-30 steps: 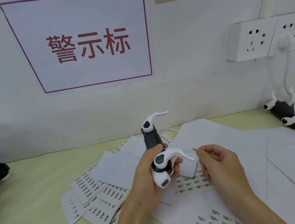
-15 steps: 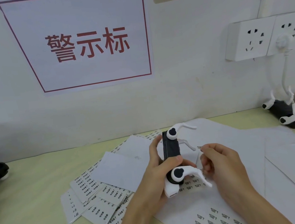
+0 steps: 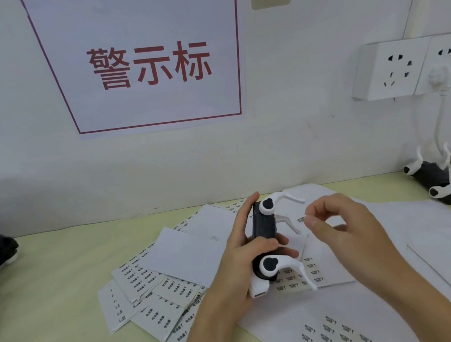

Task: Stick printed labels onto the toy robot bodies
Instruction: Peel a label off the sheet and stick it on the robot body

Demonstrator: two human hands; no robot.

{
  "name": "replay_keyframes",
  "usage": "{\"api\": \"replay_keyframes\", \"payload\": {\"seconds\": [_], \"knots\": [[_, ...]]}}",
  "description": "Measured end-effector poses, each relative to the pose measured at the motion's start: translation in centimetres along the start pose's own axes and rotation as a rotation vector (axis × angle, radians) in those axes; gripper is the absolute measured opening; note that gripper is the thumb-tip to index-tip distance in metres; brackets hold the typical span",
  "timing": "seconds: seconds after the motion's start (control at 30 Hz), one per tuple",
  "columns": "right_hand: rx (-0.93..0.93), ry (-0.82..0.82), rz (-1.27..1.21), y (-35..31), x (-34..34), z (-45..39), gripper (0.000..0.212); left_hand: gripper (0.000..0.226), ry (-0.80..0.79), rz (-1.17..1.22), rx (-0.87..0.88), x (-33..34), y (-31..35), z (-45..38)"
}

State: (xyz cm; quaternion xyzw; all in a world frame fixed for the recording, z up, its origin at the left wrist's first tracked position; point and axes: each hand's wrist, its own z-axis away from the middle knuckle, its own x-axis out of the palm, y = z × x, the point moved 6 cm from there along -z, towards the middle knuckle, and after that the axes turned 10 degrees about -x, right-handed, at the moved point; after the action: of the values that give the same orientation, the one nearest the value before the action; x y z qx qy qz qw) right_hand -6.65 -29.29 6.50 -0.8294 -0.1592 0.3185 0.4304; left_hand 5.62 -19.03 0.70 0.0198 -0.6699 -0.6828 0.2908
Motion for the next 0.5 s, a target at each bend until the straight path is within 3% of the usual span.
{"api": "replay_keyframes", "payload": {"seconds": [0.27, 0.4, 0.5], "knots": [[-0.172, -0.201, 0.138, -3.7, 0.8, -3.7, 0.022, 0.075, 0.074, -0.045, 0.022, -0.4, 0.1, -0.2], [-0.172, -0.331, 0.229, -3.2, 1.3, -3.9, 0.026, 0.074, 0.081, -0.047, 0.034, -0.7, 0.0, -0.2], [-0.183, -0.336, 0.239, -3.2, 1.1, -3.9, 0.027, 0.071, 0.075, -0.016, 0.035, -0.8, 0.1, -0.1]]}}
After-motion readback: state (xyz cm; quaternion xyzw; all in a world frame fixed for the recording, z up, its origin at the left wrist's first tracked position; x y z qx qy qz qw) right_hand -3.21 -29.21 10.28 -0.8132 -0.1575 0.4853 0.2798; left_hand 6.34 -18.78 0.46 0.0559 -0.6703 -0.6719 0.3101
